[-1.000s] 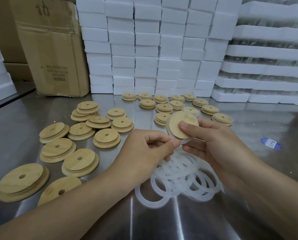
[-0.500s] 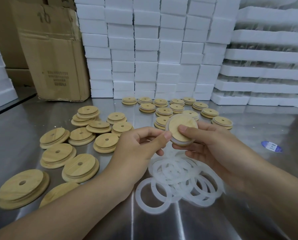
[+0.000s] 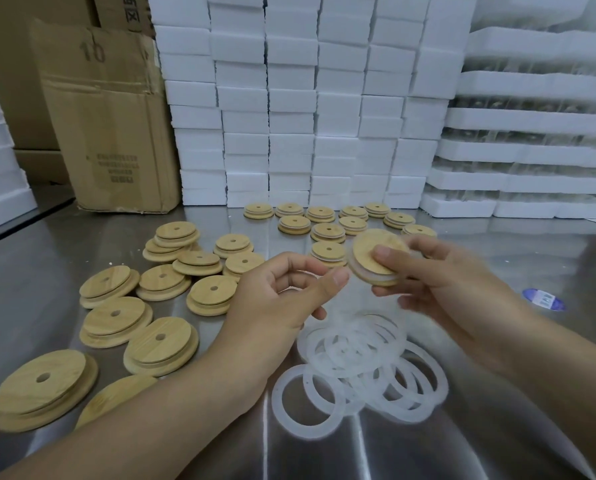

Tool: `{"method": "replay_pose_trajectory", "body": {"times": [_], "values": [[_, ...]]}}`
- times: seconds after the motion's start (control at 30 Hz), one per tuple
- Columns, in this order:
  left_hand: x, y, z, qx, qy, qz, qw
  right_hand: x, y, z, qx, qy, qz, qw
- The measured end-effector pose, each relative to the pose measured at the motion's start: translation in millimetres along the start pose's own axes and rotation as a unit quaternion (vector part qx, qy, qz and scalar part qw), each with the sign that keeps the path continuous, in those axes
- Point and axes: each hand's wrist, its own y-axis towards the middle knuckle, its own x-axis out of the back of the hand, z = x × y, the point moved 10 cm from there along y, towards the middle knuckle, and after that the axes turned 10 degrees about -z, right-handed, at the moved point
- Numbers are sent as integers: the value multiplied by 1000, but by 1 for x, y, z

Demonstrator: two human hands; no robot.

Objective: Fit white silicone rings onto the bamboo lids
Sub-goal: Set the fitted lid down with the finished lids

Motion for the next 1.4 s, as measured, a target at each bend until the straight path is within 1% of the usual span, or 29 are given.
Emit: {"method": "replay_pose_trajectory", "body": {"times": [0.03,0.1,0.17,0.23,0.27,0.3,0.4,0.43,0.5,0.57,0.63,0.73,0.8,0.9,0.93,1.03,1.1,1.27,1.4], "values": [[0,0,1,2,5,-3,1000,15,6,2,16,-42,-45,998],[1,1,3,6,10,-13,1000,39,19,0,27,-119,-95,988],[2,2,4,9,11,-24,1000,56,29,-9,27,-226,-112,967],[3,3,6,10,14,-32,999,64,37,-19,40,-363,-109,924],[3,3,7,11,15,-34,999,67,39,-23,44,-404,-106,908],[4,3,7,13,16,-37,999,69,41,-25,46,-423,-107,898],[4,4,9,16,14,-41,999,70,44,-21,83,-435,-110,890],[4,4,10,18,13,-40,999,68,45,-19,97,-429,-100,892],[4,5,11,18,16,-38,999,59,42,-19,105,-424,-54,898],[3,4,11,17,21,-36,999,54,41,-21,117,-457,-28,881],[4,4,11,16,25,-34,999,55,41,-18,142,-482,-54,863],[3,4,10,12,30,-30,999,59,41,-9,175,-493,-100,847],[2,4,10,10,33,-28,999,61,42,-6,181,-504,-111,837],[2,4,10,9,39,-26,999,65,43,-9,171,-503,-103,841],[2,5,10,8,40,-25,999,62,43,-12,170,-509,-84,839],[0,4,9,-4,54,-18,998,47,39,-29,157,-553,6,818],[-4,3,8,-18,70,-8,997,44,40,-34,146,-551,24,821],[-12,-3,3,-50,107,17,993,44,44,-34,155,-537,16,829],[-14,-6,1,-64,131,17,989,44,47,-35,156,-546,1,823]]}}
